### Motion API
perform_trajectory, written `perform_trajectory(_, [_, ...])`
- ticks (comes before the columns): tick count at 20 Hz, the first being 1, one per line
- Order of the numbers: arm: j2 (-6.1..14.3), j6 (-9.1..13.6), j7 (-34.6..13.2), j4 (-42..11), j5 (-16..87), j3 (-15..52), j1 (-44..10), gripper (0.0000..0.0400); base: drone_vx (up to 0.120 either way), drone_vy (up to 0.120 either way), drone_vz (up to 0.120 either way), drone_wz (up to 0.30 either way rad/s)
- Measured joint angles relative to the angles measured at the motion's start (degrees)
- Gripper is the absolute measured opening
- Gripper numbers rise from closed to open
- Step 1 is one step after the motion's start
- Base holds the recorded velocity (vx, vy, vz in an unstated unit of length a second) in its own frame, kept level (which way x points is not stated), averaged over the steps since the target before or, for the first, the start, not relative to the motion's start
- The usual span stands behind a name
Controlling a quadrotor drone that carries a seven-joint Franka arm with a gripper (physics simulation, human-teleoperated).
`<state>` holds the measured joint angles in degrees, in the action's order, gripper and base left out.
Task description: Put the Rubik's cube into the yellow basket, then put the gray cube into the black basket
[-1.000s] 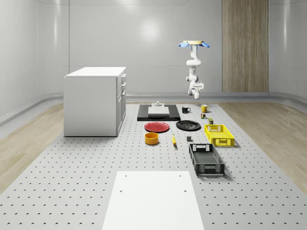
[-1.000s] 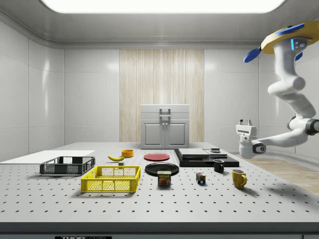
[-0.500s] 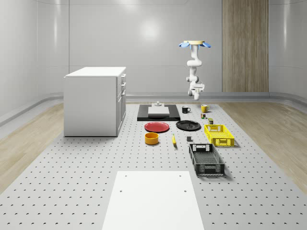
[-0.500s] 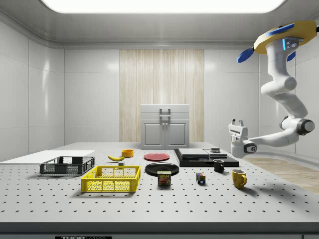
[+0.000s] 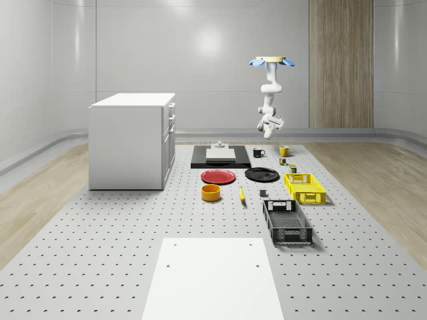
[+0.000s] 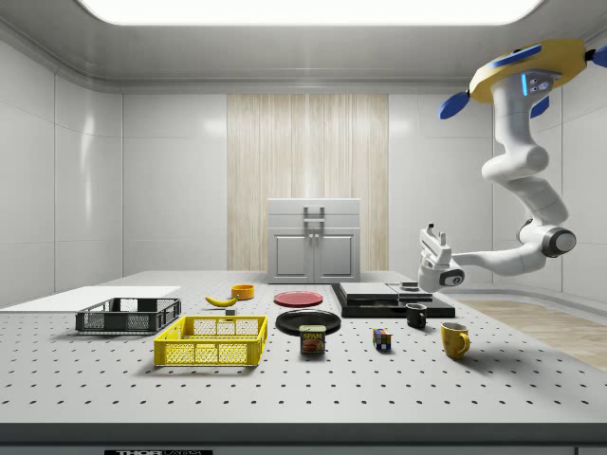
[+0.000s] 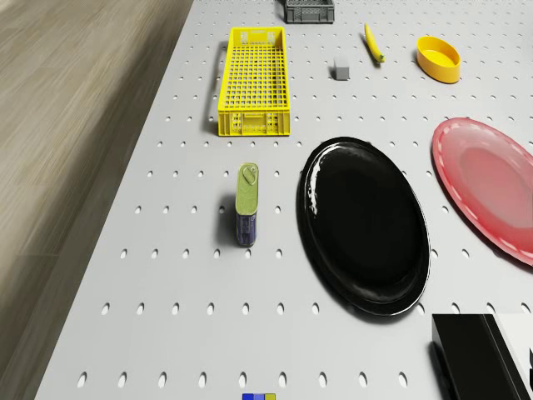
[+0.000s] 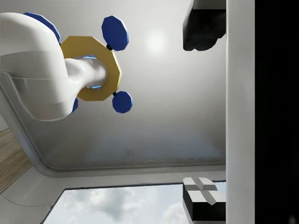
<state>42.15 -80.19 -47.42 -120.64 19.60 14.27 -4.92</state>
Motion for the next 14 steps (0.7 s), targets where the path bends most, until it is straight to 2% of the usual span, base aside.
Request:
perform_trajectory(4, [1.44, -0.89, -2.88, -6.07, 16.83, 11.28, -3.94, 0.0400, 0.120, 0.000, 0.000, 0.000])
perform_trajectory(6, [2.71, -1.42, -5.43, -11.72, 28.32, 18.41, -6.86, 0.0400, 0.120, 0.000, -0.020, 0.000])
perform_trajectory(9, [5.18, -1.46, -11.25, -22.76, 47.80, 29.29, -12.84, 0.0400, 0.120, 0.000, -0.120, 0.000])
perform_trajectory(11, [6.88, -0.30, -16.22, -30.00, 60.39, 35.67, -18.10, 0.0400, 0.120, 0.000, -0.120, 0.000])
perform_trajectory(14, [9.24, 3.20, -23.85, -37.91, 75.54, 43.20, -27.30, 0.0400, 0.120, 0.000, -0.120, 0.000])
